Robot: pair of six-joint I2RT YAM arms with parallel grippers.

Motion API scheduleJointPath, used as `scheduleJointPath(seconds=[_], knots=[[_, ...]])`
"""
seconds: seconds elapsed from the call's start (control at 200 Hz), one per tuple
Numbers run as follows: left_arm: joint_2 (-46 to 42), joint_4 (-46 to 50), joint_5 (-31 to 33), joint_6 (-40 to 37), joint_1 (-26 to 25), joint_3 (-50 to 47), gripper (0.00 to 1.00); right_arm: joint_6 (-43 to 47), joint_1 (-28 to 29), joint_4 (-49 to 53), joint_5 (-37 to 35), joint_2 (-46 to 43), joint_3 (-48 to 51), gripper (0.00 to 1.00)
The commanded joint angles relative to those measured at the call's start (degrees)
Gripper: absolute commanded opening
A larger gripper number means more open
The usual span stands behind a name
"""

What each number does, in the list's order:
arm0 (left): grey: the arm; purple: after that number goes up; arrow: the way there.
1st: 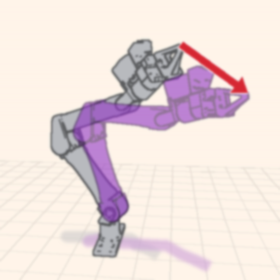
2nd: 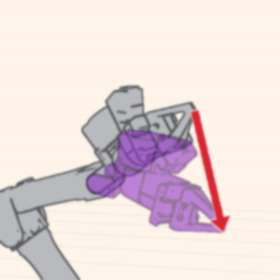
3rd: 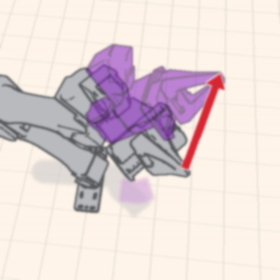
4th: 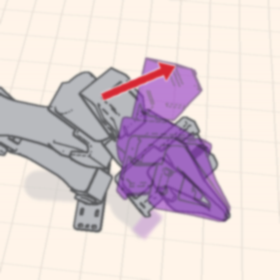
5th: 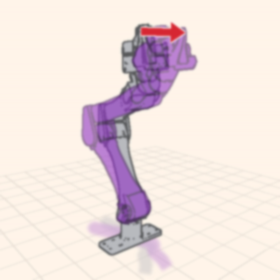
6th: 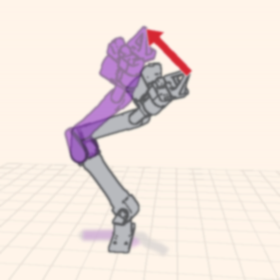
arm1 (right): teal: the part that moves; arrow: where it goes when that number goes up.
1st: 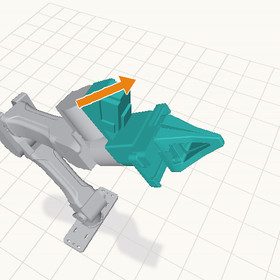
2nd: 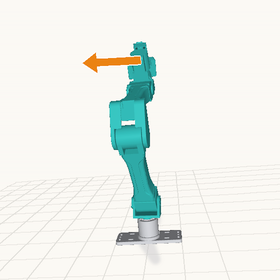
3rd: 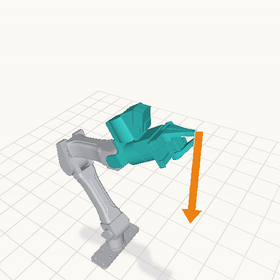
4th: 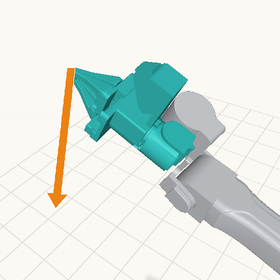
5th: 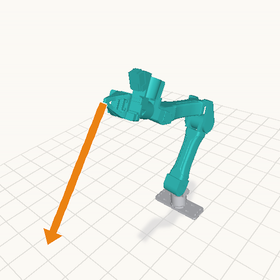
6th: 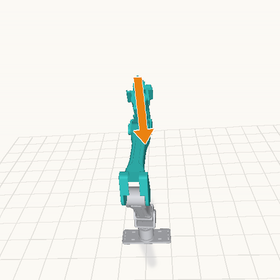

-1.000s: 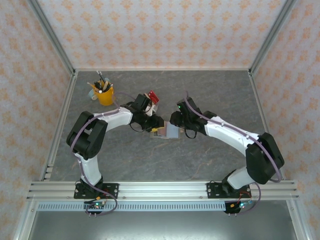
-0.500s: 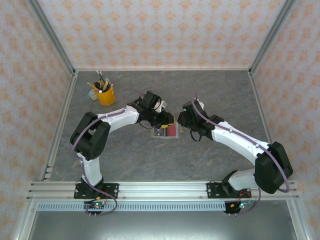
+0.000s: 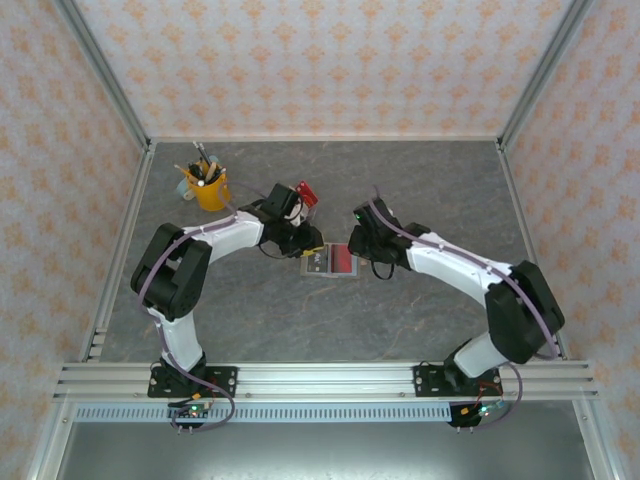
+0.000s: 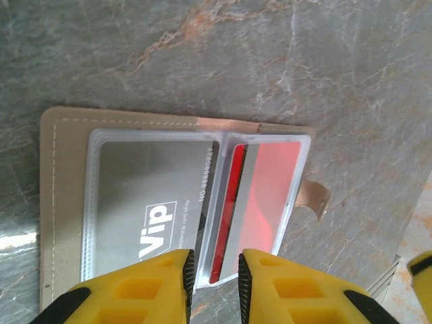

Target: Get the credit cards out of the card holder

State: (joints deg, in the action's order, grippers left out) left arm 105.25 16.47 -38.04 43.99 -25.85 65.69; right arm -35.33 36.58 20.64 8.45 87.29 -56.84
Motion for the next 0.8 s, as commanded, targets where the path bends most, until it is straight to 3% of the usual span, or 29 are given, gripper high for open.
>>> scheduleJointPath(seconds=[0.0, 0.796], knots=[[-1.6, -1.6, -0.2, 1.4, -0.3, -1.0, 0.27, -0.6, -0.2, 2.3, 2.9, 3.4, -3.0, 0.22], [6.7, -2.2, -2.8, 1.1, -3.0, 3.6, 0.24, -1.1, -0.2, 6.6, 3.0, 15.6, -7.7, 0.18]])
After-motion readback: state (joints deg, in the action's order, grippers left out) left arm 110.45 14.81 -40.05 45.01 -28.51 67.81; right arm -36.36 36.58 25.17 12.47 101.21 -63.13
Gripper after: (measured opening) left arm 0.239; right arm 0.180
